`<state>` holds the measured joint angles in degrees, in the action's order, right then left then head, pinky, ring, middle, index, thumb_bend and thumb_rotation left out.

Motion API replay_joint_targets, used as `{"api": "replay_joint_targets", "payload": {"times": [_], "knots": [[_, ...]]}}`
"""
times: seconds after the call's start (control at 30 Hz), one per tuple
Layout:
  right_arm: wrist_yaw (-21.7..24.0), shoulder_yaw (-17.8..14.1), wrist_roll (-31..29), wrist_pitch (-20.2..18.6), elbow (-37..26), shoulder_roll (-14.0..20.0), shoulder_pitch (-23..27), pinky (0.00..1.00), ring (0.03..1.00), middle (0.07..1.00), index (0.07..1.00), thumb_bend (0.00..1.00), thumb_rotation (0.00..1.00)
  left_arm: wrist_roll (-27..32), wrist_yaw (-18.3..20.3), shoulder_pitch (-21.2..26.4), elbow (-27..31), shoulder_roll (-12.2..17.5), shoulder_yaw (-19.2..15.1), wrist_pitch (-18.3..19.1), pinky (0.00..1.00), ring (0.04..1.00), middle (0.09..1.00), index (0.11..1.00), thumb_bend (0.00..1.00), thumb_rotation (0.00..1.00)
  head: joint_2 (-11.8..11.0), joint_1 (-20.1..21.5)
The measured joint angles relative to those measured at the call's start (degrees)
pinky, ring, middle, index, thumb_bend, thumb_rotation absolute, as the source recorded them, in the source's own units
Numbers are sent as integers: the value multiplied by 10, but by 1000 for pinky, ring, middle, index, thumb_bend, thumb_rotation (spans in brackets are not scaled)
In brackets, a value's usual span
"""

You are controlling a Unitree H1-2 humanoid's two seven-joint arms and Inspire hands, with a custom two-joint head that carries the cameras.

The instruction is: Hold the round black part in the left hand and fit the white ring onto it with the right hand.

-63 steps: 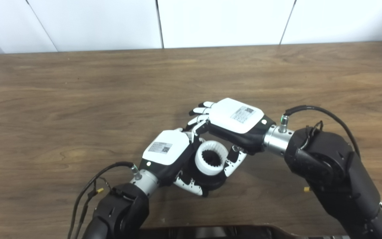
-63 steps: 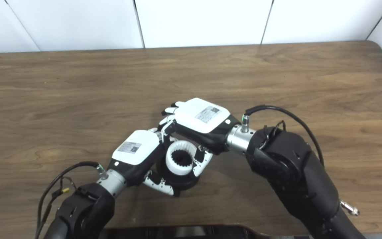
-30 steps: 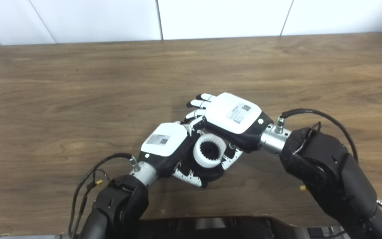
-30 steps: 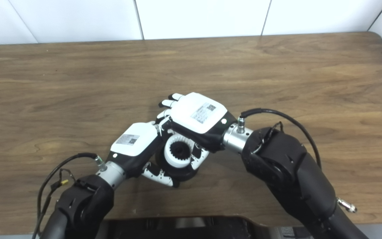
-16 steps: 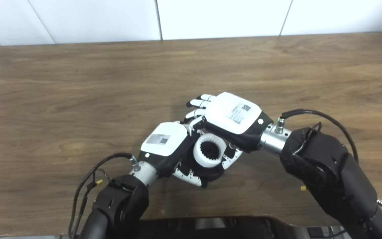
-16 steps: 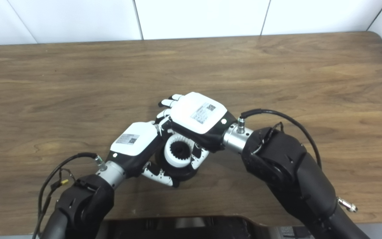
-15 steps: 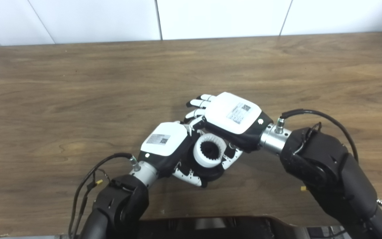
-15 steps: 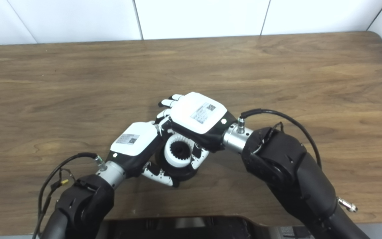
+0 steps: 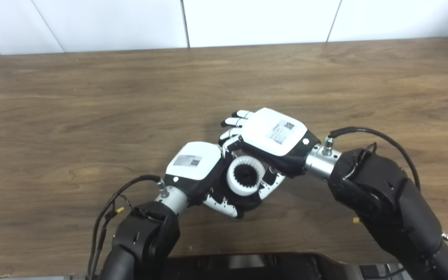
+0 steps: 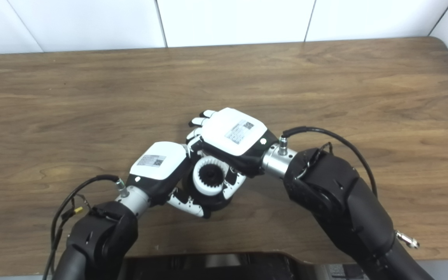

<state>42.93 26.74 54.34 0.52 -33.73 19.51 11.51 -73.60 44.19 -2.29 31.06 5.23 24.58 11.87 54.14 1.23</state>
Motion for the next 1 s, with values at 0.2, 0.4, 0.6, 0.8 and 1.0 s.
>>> {"api": "replay_joint_targets", "payload": {"times": [0.2,0.4,0.6,0.8,1.0], "knots": [[-5,-4,-6,1,12,3,0,932,912,791,601,981,215,-27,24,2,1,-20,-15,-4,898,904,872,815,918,411,-1,-3],[-6,-11,-14,-1,19,0,0,915,916,800,607,988,194,-27,57,8,3,-31,-36,-12,940,917,898,881,994,378,-4,-6],[-9,-16,-23,0,24,-3,0,888,916,804,608,986,197,-28,103,16,12,-39,-59,-12,955,932,907,890,1000,377,-7,-11],[-5,-32,-36,-9,29,-3,0,894,925,818,664,986,224,-49,118,18,15,-47,-67,-14,939,926,907,883,1000,389,-10,-12],[20,-52,-57,-42,29,-3,4,887,929,824,694,1000,226,-75,124,19,16,-55,-76,-15,942,926,916,876,1000,401,-14,-14]]}}
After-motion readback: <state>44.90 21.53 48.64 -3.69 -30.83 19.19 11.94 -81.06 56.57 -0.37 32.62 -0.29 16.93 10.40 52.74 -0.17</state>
